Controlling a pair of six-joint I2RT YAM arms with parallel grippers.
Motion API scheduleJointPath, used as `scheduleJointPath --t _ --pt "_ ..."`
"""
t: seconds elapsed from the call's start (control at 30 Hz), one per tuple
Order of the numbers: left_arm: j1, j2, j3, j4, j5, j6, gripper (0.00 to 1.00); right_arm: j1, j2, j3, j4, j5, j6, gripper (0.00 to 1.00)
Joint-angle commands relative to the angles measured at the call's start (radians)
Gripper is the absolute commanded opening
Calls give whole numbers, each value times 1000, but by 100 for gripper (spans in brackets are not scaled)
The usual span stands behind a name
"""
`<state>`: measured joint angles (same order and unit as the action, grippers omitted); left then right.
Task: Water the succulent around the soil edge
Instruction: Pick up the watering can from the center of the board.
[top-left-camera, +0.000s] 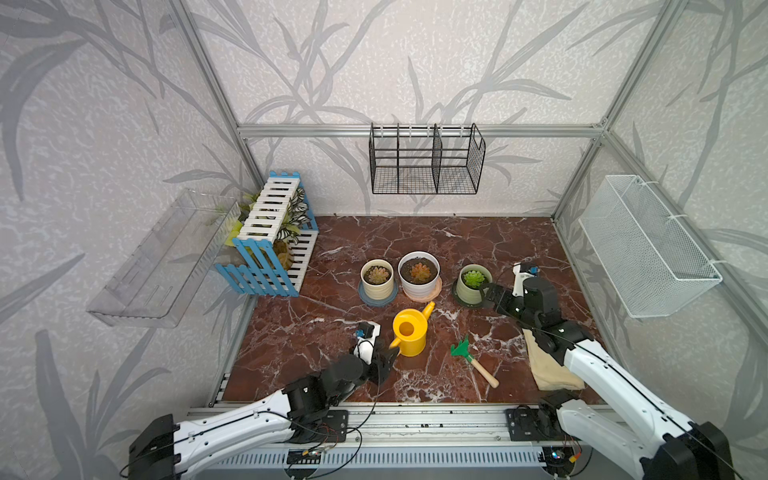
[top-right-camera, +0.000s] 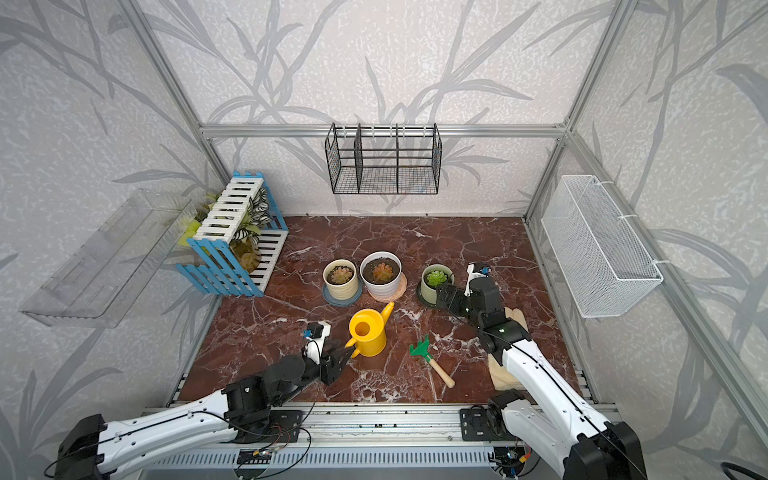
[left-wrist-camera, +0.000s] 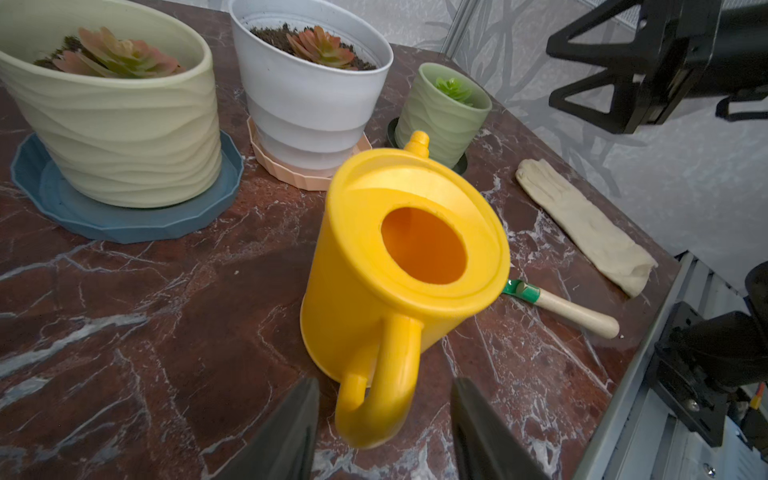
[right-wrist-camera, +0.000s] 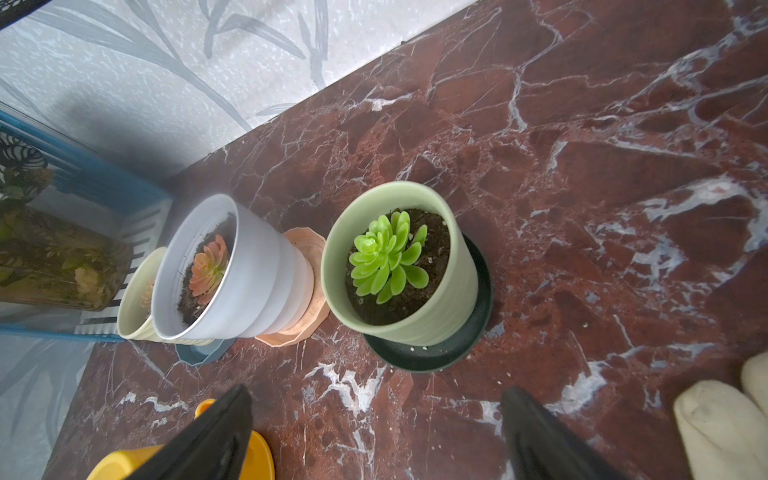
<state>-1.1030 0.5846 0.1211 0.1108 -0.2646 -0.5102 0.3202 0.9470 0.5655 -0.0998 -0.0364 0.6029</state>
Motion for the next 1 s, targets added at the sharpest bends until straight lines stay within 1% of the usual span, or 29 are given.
scheduleJointPath --t 0.0,0.1,0.23,0.37,0.47,0.57,0.67,0.77,0.97 --pt "-33 55 44 7 -12 29 60 -6 -6 -3 33 -26 12 95" --pt "-48 126 54 43 -38 32 60 -6 -12 -4 33 -30 11 95" --pt "-51 189 58 90 -86 42 56 -6 -27 -15 34 -21 5 95" --pt "-50 186 38 126 -149 46 54 -6 -31 -29 49 -25 0 95" --pt "-49 163 -1 188 -186 52 53 -7 -28 -33 59 -28 0 95" --pt "-47 157 -17 229 -186 65 52 -8 -28 -35 63 -29 -1 95" --pt "-43 184 -14 255 -174 79 50 -7 -22 -36 71 -32 1 95" --pt "-35 242 -5 292 -151 90 47 -8 -15 -36 77 -36 3 95" --pt "-23 385 60 289 -123 91 36 -9 -13 -38 80 -36 6 95"
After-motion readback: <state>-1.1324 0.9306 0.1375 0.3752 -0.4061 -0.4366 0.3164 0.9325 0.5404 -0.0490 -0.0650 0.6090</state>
